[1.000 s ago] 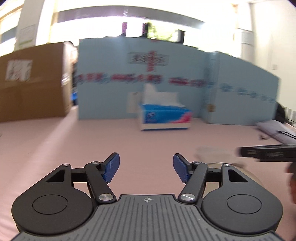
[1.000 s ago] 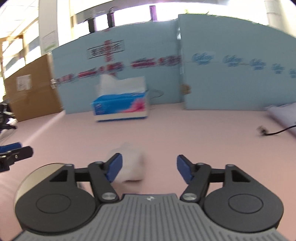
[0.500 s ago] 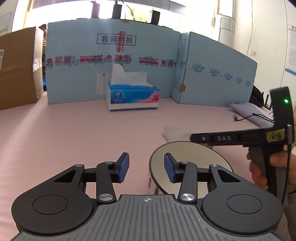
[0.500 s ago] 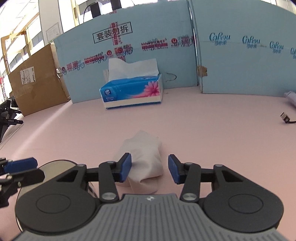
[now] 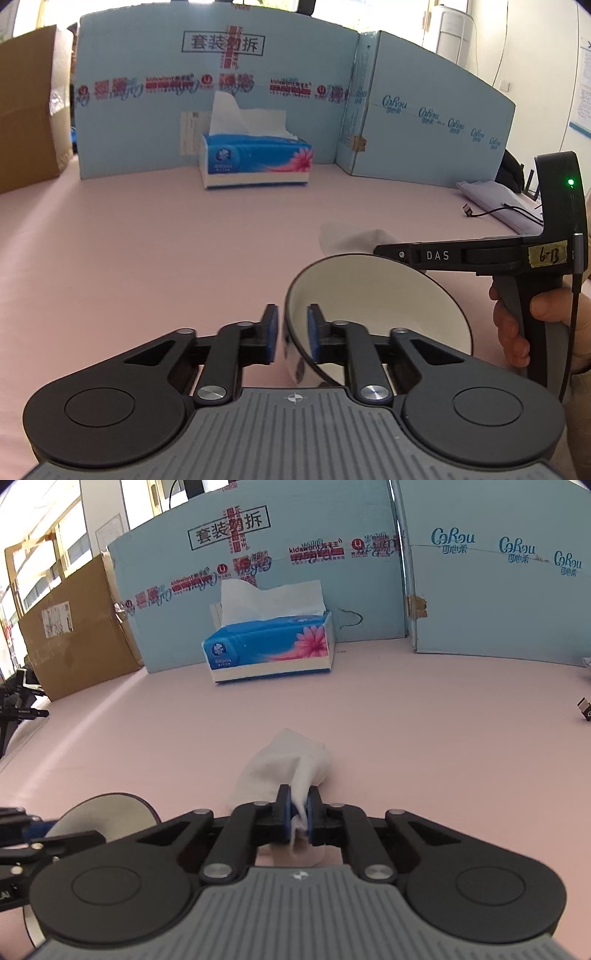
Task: Clean bowl
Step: 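Close the right gripper on the white cloth while the left gripper grasps the bowl rim, then lift the bowl with the left tool and bring the cloth into it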
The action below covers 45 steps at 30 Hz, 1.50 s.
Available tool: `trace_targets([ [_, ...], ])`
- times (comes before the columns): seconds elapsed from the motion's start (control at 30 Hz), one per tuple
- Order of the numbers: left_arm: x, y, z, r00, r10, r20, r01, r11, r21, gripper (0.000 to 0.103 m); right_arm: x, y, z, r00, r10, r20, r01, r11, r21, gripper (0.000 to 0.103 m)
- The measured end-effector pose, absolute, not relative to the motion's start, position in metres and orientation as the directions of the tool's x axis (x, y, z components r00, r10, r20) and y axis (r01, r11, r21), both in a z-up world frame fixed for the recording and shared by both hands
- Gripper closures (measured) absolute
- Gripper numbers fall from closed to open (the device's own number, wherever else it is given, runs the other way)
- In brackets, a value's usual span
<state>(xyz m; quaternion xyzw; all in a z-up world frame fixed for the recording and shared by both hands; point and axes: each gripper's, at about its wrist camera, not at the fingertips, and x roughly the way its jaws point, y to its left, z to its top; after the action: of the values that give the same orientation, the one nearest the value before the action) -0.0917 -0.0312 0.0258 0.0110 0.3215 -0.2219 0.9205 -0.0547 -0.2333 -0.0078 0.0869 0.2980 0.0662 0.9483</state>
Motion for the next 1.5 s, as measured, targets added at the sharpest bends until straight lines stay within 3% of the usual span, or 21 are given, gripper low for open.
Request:
trace_targets([
  [0.57, -0.065, -0.051, 0.035, 0.714, -0.382, -0.587, 0.429, 0.901, -0.065, 0.089, -0.090, -0.250, 0.013, 0.874, 0.218, -0.435, -0.118, 0.963, 0.244, 0.094],
  [0.83, -0.062, -0.063, 0.043, 0.758, -0.351, -0.550, 0.429, 0.903, 0.015, 0.089, -0.116, -0.248, 0.038, 0.880, 0.328, -0.342, -0.242, 0.931, 0.273, 0.094],
  [1.03, -0.073, -0.071, 0.045, 0.785, -0.332, -0.522, 0.432, 0.899, 0.078, 0.089, -0.120, -0.221, 0.032, 0.820, 0.429, -0.378, -0.349, 0.899, 0.265, 0.094],
  [1.2, -0.078, -0.074, 0.045, 0.797, -0.319, -0.513, 0.430, 0.896, 0.109, 0.089, -0.100, -0.204, 0.015, 0.791, 0.403, -0.460, -0.325, 0.914, 0.243, 0.094],
  [1.5, -0.085, -0.075, 0.045, 0.807, -0.328, -0.490, 0.439, 0.889, 0.128, 0.089, -0.076, -0.193, 0.010, 0.786, 0.374, -0.493, -0.315, 0.927, 0.201, 0.094],
])
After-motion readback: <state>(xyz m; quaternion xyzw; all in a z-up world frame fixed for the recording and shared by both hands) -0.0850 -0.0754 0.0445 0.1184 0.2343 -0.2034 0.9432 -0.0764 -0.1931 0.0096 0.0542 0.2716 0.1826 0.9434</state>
